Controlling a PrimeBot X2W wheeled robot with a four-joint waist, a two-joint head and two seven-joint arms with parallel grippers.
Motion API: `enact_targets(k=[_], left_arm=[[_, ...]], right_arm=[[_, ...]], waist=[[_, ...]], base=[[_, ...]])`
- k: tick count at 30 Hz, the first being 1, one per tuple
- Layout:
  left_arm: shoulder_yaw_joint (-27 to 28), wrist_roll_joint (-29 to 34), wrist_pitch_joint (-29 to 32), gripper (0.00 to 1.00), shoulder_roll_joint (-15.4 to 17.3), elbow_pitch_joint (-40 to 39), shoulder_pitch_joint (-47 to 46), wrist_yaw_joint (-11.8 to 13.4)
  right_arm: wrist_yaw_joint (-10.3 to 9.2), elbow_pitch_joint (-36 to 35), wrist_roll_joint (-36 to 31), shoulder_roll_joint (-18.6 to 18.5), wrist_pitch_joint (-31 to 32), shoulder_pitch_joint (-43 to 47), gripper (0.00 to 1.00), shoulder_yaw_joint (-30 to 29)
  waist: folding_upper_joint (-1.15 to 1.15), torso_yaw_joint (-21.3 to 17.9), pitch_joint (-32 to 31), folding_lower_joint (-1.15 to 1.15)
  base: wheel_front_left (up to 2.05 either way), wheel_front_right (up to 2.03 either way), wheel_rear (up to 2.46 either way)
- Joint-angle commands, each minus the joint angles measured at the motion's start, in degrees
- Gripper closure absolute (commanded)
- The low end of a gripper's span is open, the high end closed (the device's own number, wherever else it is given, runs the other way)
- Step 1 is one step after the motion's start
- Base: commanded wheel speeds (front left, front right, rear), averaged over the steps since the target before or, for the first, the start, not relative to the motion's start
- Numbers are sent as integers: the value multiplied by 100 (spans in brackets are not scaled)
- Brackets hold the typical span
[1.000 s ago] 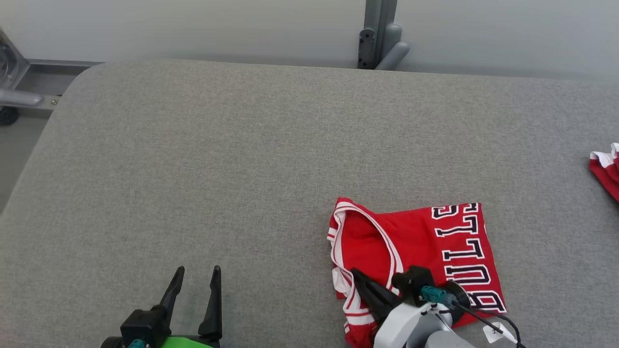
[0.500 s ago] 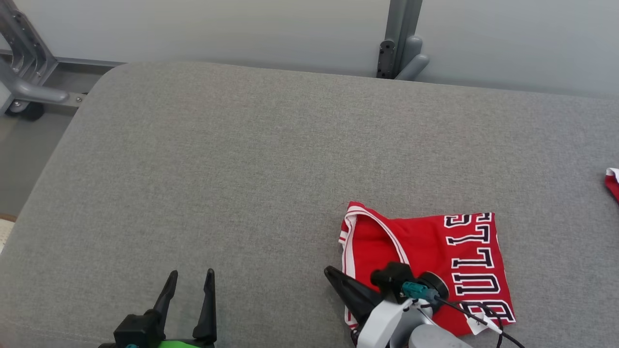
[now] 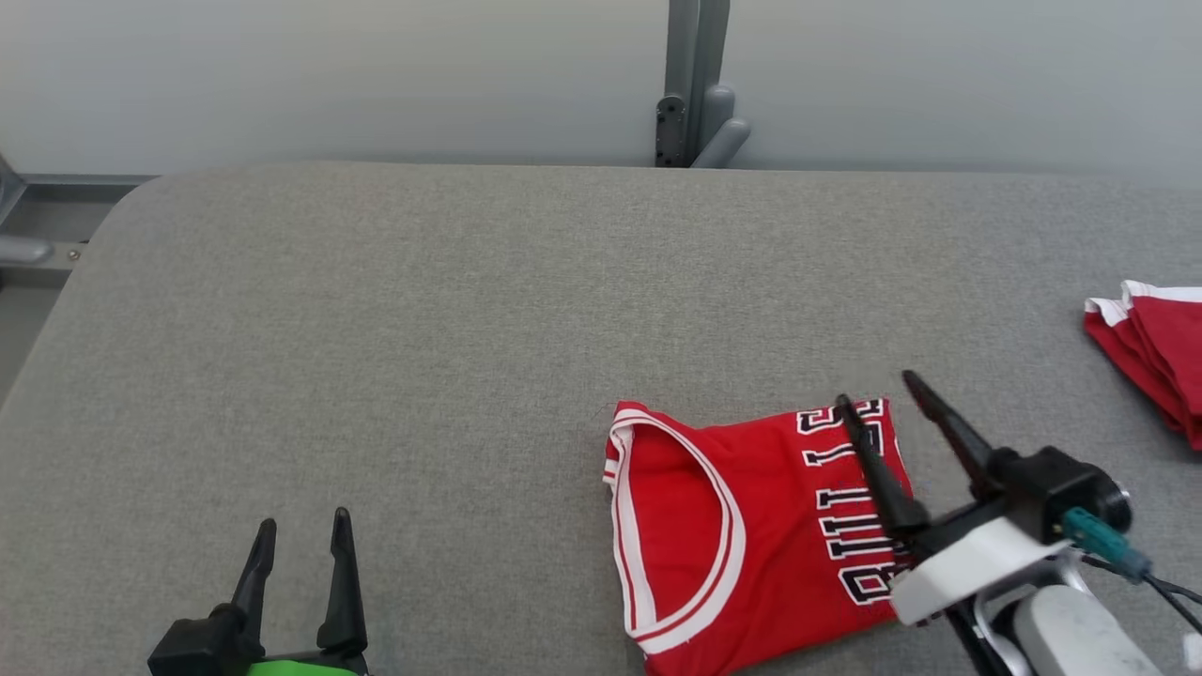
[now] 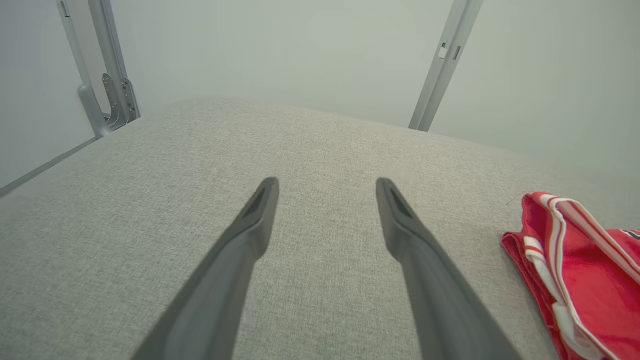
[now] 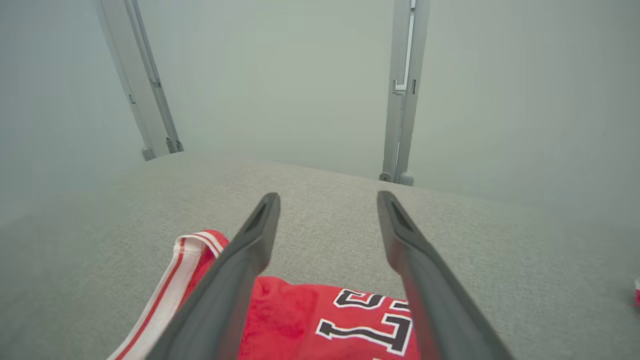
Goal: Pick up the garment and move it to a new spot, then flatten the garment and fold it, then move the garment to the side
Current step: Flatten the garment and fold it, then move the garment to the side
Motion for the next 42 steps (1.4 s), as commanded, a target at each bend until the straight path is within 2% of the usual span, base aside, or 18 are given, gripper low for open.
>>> enact_targets(k=[1,5,8,13,22,30,34,38,42], left_arm=[[47,-55,-16,0,11,-41,105,20],[82,-16,-16,0,12,-48,147,-37],[47,4,-16,0,12,-27,147,-84],[35,49,-16,0,12,8,136,-130],[-2,96,-16,0,13,158,110,-190],[2,140,-16,0,12,227,143,-221],[-9,112,-16,0,12,243,136,-224],[-53,48,-16,0,12,237,204,-183],[-113,27,-16,0,13,267,206,-156]], right_arm=[[-1,-163,-115,-27,-14,211,0,-299],[-1,-423,-242,104,-14,635,0,-1208],[-1,-421,-372,201,-14,908,0,-1660],[-1,-236,-503,309,-14,1131,0,-1961],[-3,318,-622,736,-14,1436,0,-2465],[-3,528,-655,744,-14,1305,0,-2372],[-2,892,-185,765,21,1147,0,-1978],[-3,863,572,514,852,717,0,-1308],[-3,661,1324,231,2200,219,0,-931]], waist=[[0,-219,-117,0],[0,-408,-181,0],[0,-506,-205,0],[0,-629,-195,0],[0,-758,-260,0],[0,-779,-320,0],[0,-740,-334,0],[0,-707,-303,0],[0,-638,-212,0]], base=[[0,0,0],[0,0,0],[0,0,0],[0,0,0],[0,0,0],[0,0,0],[0,0,0],[0,0,0],[0,0,0]])
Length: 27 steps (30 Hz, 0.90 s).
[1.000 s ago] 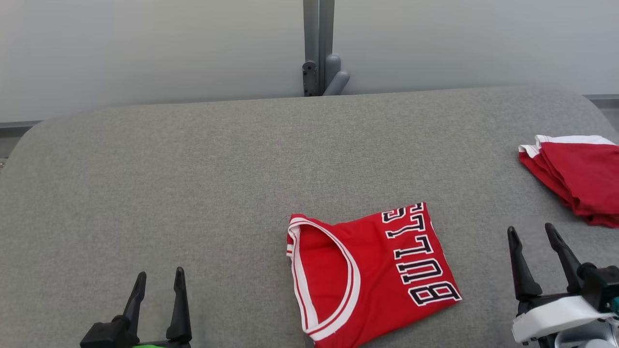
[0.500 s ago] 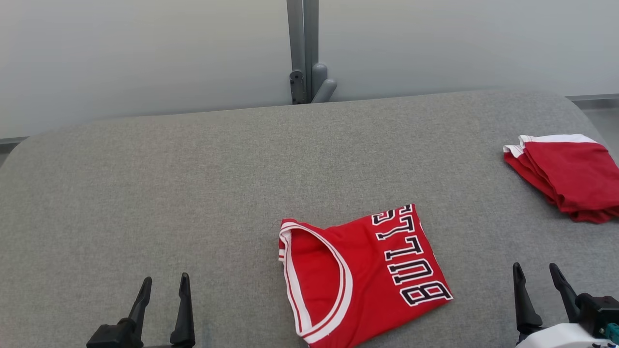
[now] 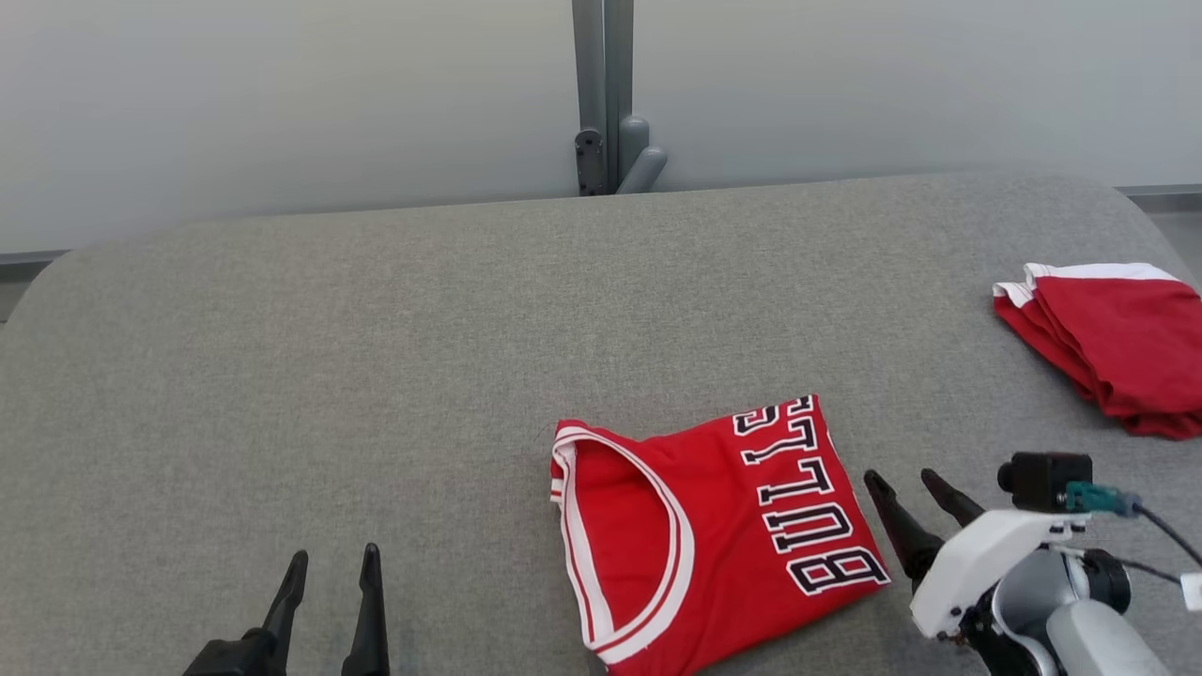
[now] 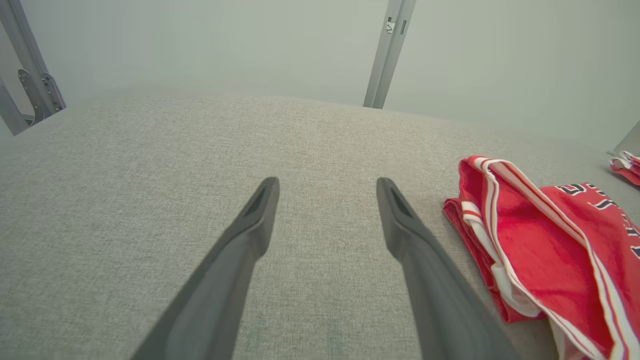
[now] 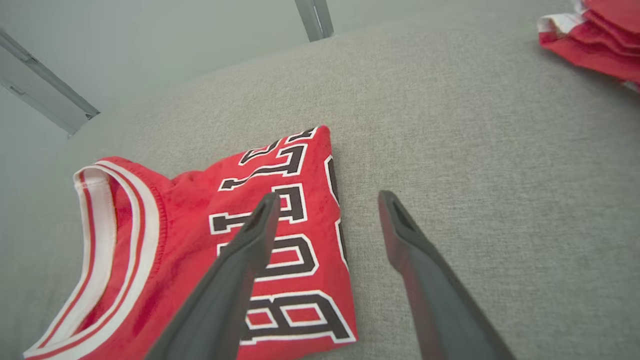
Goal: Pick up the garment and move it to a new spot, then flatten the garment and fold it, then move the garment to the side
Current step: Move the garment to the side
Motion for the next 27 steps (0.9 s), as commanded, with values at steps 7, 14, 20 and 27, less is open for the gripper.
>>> enact_targets(k=[7,14,20,27], left_arm=[[-137,-59,-16,0,16,26,-226,35],[-166,-54,-16,0,15,26,-387,26],[-171,-84,-16,0,15,14,-484,36],[-178,-126,-16,0,15,-54,-552,73]], right_arm=[[-2,478,515,-328,1610,-941,0,198],[-2,1280,690,-428,1924,-1416,0,483],[-2,1773,1099,-405,2071,-1668,23,946],[-2,1321,1912,-804,1968,-2053,100,1497]], waist=[[0,340,340,0],[0,518,521,0],[0,571,628,0],[0,436,750,0]], base=[[0,0,0],[0,0,0],[0,0,0],[0,0,0]])
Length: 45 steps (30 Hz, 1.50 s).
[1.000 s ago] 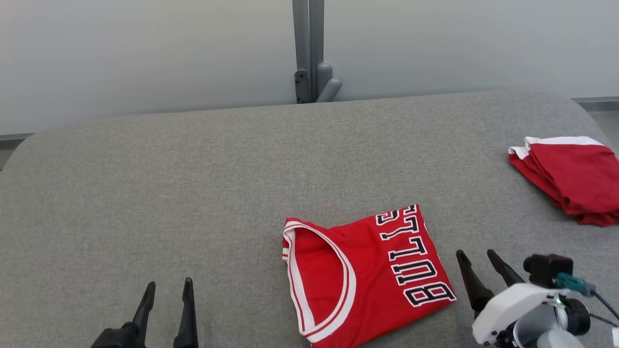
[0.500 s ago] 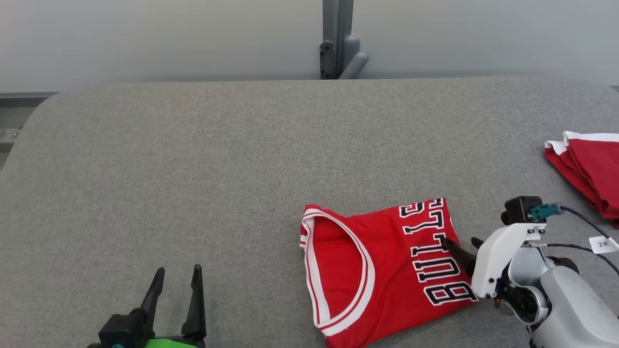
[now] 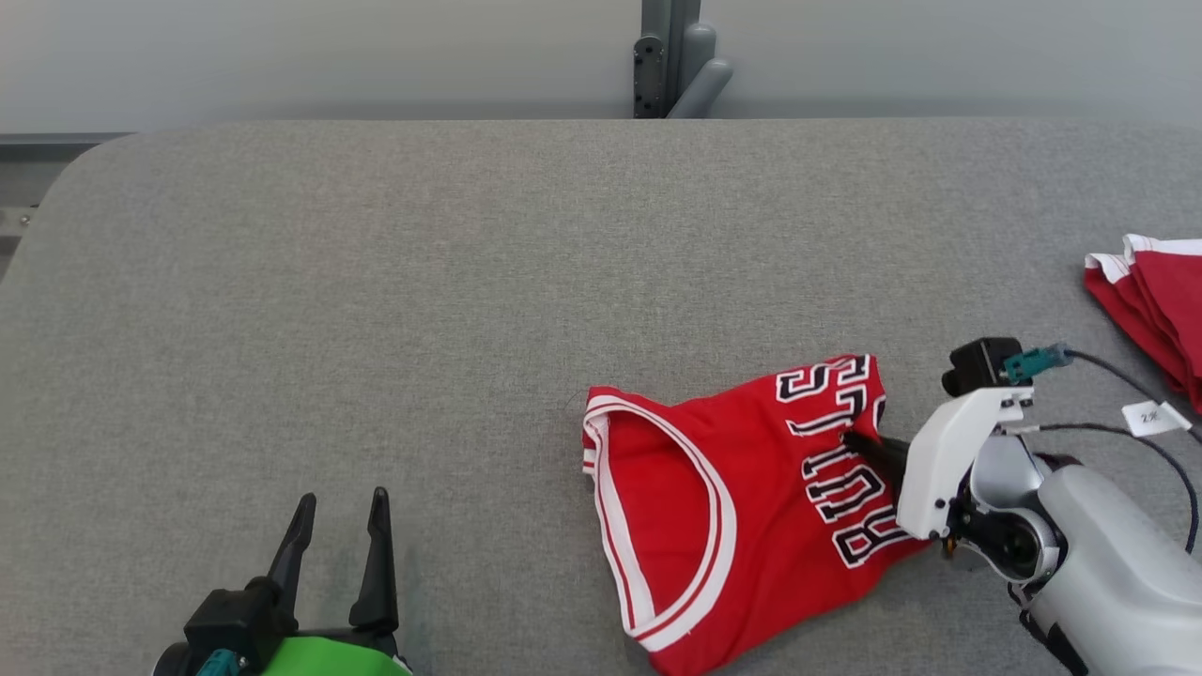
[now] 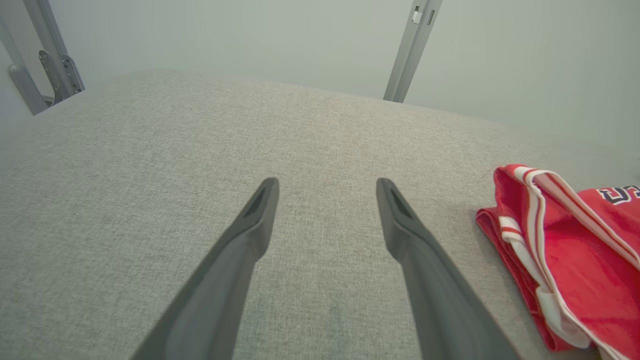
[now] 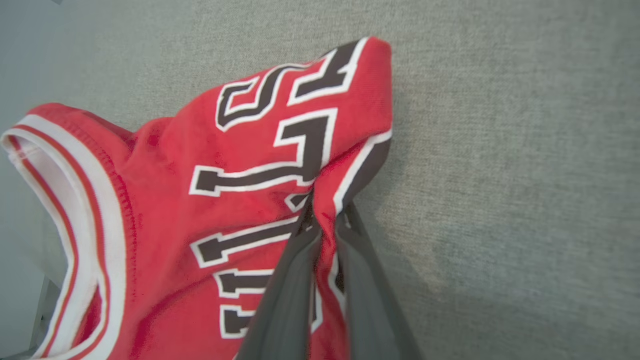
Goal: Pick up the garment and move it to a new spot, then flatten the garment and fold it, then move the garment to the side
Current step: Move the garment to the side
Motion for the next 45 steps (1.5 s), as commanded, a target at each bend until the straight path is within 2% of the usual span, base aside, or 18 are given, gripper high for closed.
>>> enact_targets(k=[1,7,15,20,28,38,42,45], left_arm=[[12,-36,-16,0,15,-27,-104,30],[47,-57,-16,0,15,-181,-216,27],[32,52,-16,0,16,-338,-515,-10],[68,169,-16,0,16,-392,-718,-52],[59,347,-16,0,16,-427,-902,-112],[90,530,-16,0,30,-519,-928,-173],[101,581,-16,0,60,-548,-939,-189],[134,618,-16,0,70,-574,-897,-199]], right_arm=[[1,-132,141,-114,2,-170,100,43],[0,-613,537,-712,157,-835,100,74],[1,-566,364,-1395,439,-1863,100,-211],[0,-485,207,-1667,671,-2290,100,-485],[1,-189,-53,-1964,938,-2628,100,-1012],[1,386,-618,-2223,1195,-2812,100,-1609],[0,655,-976,-2300,1117,-2888,100,-1718],[0,960,-1435,-2320,810,-2941,98,-1801]], waist=[[0,-82,56,0],[0,-370,288,0],[0,-812,749,0],[0,-1049,1054,0],[0,-1136,1300,0],[0,-1009,1431,0],[0,-953,1499,0],[0,-921,1540,0]], base=[[0,0,0],[0,0,0],[0,0,0],[0,0,0],[0,0,0],[0,0,0],[0,0,0],[0,0,0]])
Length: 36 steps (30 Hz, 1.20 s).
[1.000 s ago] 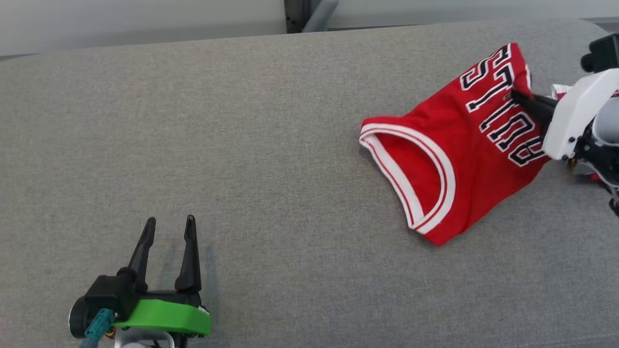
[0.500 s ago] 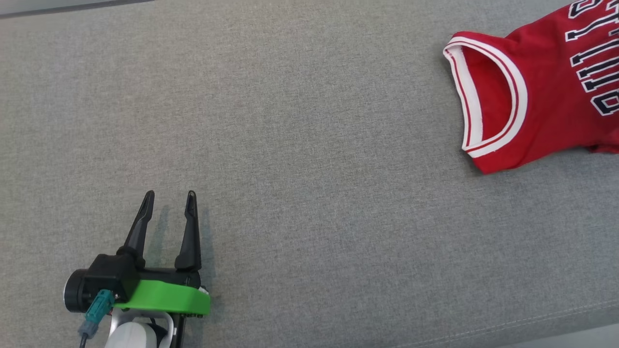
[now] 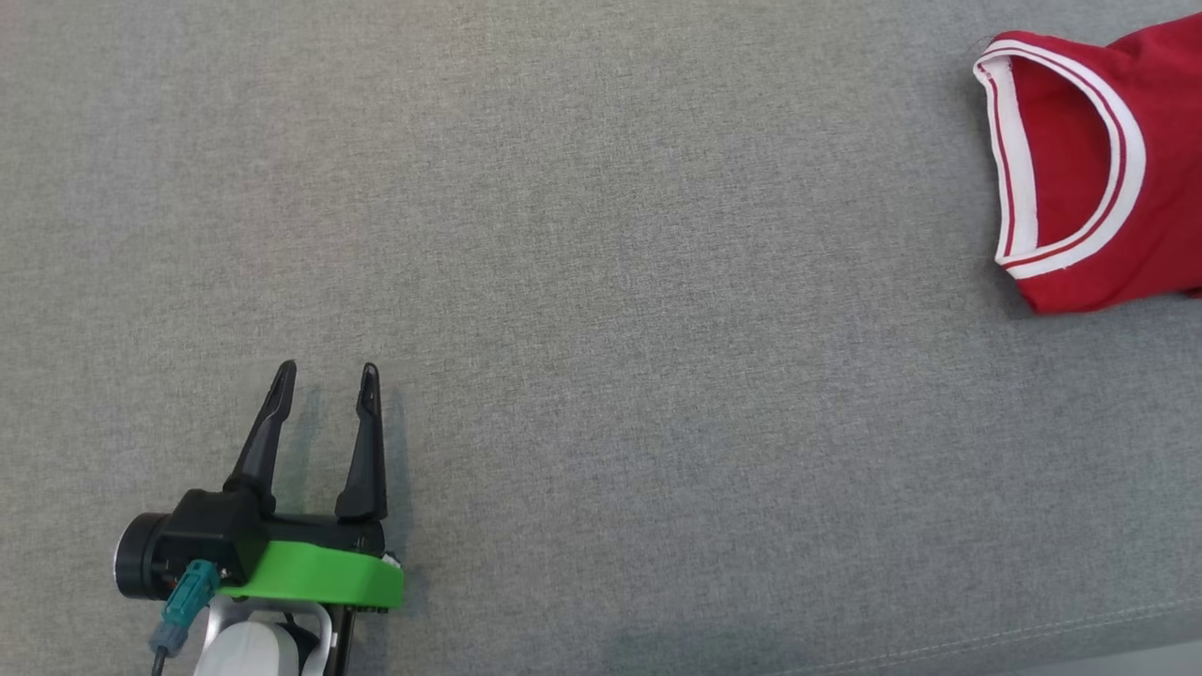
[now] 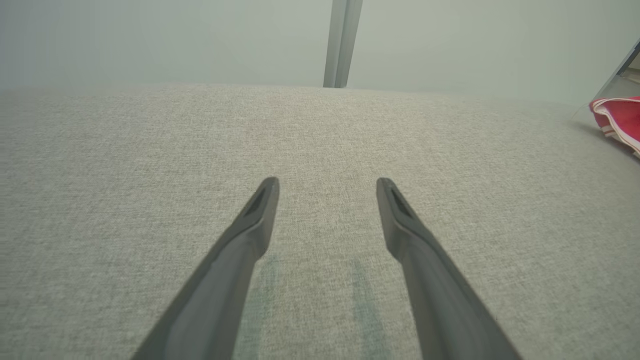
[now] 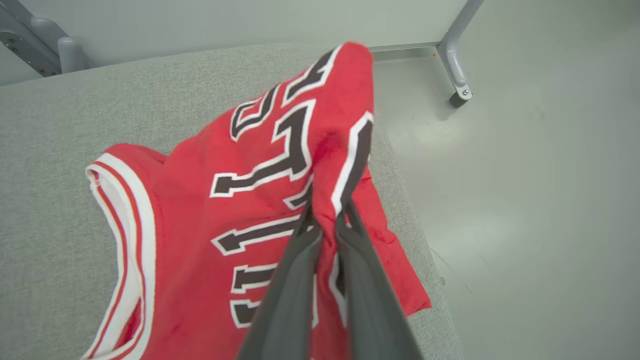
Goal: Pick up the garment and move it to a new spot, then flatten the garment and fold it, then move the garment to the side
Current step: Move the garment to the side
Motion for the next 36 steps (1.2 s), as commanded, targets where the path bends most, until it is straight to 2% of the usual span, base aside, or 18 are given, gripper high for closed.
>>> enact_targets(k=[1,2,6,11,16,20,24,26,32,36], left_arm=[[37,64,-16,0,48,-21,-39,-33],[44,68,-16,0,46,-29,-33,-35],[101,77,-16,0,44,-37,31,-28],[199,15,-16,0,34,-36,123,-32],[329,-79,-16,0,15,67,211,1],[473,-199,-16,0,2,157,340,71],[599,-311,-16,0,-3,259,521,143],[622,-342,-15,0,-4,292,562,161],[677,-453,-16,0,-6,503,731,316],[700,-475,-16,0,-5,640,761,419]], right_arm=[[-1,87,-231,-47,-232,-84,54,-29],[-2,173,-335,-53,-361,-85,0,-51],[-3,366,-613,84,-922,-92,0,-67],[-3,271,-761,197,-2102,54,0,-64],[-3,-112,-709,355,-3491,652,0,-19],[-3,-512,-846,528,-4336,1428,0,-153],[-3,-1032,-973,998,-4704,2339,0,-439],[-4,-1138,-1116,1055,-4745,2576,0,-546],[-3,-1984,-1874,2055,-4861,3860,0,-1040],[-2,-2290,-2270,2678,-4871,4500,0,-1204]], waist=[[0,18,27,0],[0,20,35,0],[0,-16,0,0],[0,-76,-199,0],[0,-28,-576,0],[0,22,-940,0],[0,64,-1301,0],[0,80,-1378,0],[0,198,-1717,0],[0,318,-1876,0]], base=[[0,0,0],[0,0,0],[0,0,0],[0,0,0],[0,0,0],[0,0,0],[0,0,0],[0,0,0],[0,0,0],[0,0,0]])
